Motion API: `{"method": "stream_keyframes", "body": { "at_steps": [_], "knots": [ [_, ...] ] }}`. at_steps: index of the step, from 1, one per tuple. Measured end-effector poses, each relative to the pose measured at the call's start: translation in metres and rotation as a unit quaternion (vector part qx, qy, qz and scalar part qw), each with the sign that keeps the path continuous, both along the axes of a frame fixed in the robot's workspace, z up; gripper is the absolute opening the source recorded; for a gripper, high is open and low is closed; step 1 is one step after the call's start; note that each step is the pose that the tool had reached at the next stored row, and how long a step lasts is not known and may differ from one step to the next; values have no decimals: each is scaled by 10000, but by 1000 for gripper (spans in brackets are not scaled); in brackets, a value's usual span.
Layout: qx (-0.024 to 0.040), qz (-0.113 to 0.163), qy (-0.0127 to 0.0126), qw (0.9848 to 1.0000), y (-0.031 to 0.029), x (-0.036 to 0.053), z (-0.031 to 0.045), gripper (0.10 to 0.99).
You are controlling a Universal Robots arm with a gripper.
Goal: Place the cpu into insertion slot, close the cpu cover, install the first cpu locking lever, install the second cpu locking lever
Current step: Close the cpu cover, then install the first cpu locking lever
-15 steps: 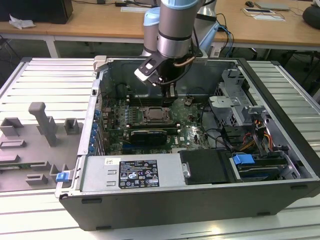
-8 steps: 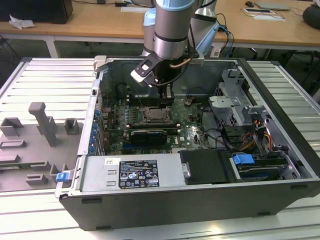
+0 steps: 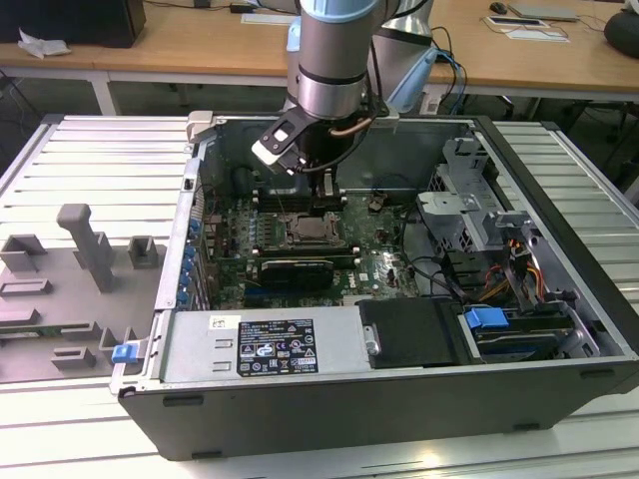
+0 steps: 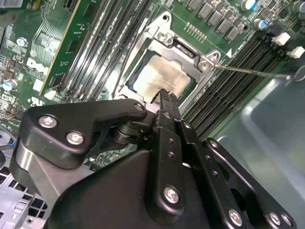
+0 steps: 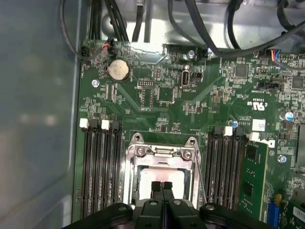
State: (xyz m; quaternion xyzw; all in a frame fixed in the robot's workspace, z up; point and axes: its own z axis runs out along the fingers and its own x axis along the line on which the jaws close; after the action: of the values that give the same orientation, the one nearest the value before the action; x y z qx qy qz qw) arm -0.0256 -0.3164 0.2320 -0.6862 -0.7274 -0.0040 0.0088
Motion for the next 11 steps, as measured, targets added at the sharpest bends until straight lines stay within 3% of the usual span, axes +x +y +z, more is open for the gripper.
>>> {"method": "stream_keyframes", "body": {
  "at_steps": [11],
  "knots": [
    [0,0,0,10000,0,-85,-4,106]
  ]
}}
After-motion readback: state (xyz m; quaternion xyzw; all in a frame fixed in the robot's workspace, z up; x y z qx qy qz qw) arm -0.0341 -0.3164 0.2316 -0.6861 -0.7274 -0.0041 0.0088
